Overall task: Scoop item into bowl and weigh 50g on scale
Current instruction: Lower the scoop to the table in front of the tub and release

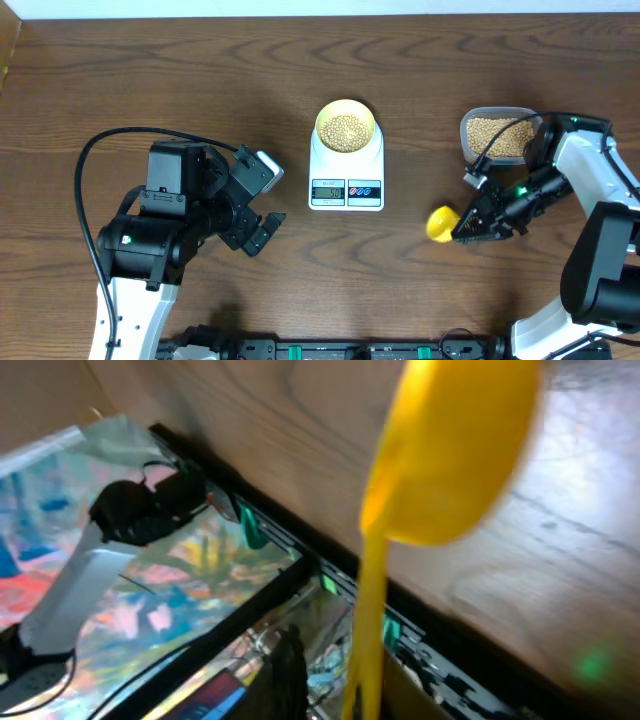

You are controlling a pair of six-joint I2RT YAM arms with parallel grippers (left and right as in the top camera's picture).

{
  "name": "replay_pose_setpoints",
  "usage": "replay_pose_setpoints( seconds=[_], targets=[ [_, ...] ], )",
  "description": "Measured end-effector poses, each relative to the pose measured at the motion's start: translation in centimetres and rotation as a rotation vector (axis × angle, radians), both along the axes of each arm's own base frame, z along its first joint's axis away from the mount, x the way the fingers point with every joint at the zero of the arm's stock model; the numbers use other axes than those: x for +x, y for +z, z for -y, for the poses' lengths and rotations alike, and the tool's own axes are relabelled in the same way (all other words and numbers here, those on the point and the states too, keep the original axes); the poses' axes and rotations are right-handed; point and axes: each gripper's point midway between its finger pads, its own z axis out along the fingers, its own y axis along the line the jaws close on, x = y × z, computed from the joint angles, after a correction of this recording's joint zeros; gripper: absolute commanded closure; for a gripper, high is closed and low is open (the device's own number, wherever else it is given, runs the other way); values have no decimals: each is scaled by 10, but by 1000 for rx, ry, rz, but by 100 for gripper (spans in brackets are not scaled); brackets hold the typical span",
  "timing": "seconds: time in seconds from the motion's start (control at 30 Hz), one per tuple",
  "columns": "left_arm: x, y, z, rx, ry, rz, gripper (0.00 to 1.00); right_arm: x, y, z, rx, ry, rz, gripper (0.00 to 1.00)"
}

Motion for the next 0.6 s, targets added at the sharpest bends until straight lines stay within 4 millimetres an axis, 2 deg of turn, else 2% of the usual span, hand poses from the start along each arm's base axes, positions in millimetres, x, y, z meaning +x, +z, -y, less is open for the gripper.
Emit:
replay_pose_setpoints(
  seconds=[0.2, 0.33, 0.47, 0.6],
  targets=[
    [0, 0, 0, 0, 0, 0, 1, -1, 0, 0, -10, -20, -28, 82],
    [0, 0, 0, 0, 0, 0, 1, -6, -5, 7, -81, -24, -81, 69],
    [0, 0, 0, 0, 0, 0, 1, -10, -12, 16, -159, -24, -118, 67],
    [0, 0, 0, 0, 0, 0, 1, -11, -19, 25, -233, -26, -134, 54]
  ],
)
